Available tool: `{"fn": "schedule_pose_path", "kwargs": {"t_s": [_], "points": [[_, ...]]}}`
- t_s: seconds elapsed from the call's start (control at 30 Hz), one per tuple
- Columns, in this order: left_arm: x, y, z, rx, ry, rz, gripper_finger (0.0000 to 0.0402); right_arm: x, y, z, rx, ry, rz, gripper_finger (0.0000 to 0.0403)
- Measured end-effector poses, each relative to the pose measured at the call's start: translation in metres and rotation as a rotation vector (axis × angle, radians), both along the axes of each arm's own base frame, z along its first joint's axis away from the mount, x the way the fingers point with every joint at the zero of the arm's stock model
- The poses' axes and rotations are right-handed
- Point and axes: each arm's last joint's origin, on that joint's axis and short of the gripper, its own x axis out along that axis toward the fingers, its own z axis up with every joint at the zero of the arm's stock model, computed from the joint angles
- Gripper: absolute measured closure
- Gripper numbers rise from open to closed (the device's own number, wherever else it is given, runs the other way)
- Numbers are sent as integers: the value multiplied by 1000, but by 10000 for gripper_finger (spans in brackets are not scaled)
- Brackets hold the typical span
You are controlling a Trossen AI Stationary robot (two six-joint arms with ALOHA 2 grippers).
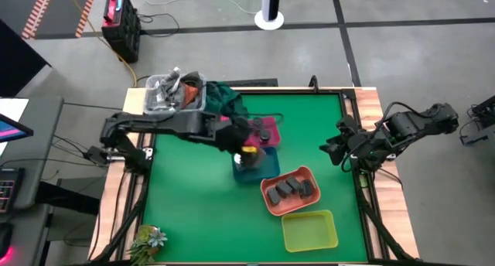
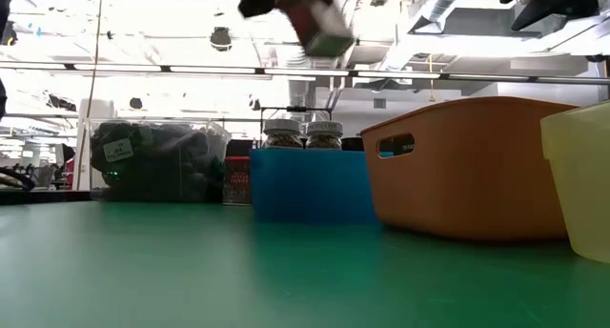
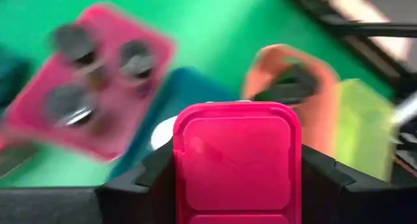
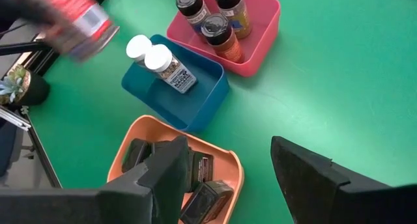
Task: Sort spices by type
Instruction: Put the bottom red seasoning can into the yellow bin
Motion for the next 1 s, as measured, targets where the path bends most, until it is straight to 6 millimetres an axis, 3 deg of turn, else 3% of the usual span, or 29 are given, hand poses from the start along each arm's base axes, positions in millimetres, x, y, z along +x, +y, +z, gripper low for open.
{"fn": "schedule_pose_path", "kwargs": {"t_s": [0.1, 0.2, 0.57, 0.8, 1.0], "points": [[23, -21, 12, -4, -49, -75, 187, 0, 0, 0, 0, 3, -1, 159], [47, -45, 10, -34, -68, -150, 187, -1, -1, -1, -2, 10, -5, 159], [110, -129, -31, -147, -102, -388, 186, -20, -4, -6, 51, 150, 75, 159], [141, -149, -68, -247, -157, -415, 185, -23, -5, -4, 27, 132, 72, 159], [155, -153, -93, -181, -180, -374, 187, -21, -5, -4, 0, 119, 51, 159]]}}
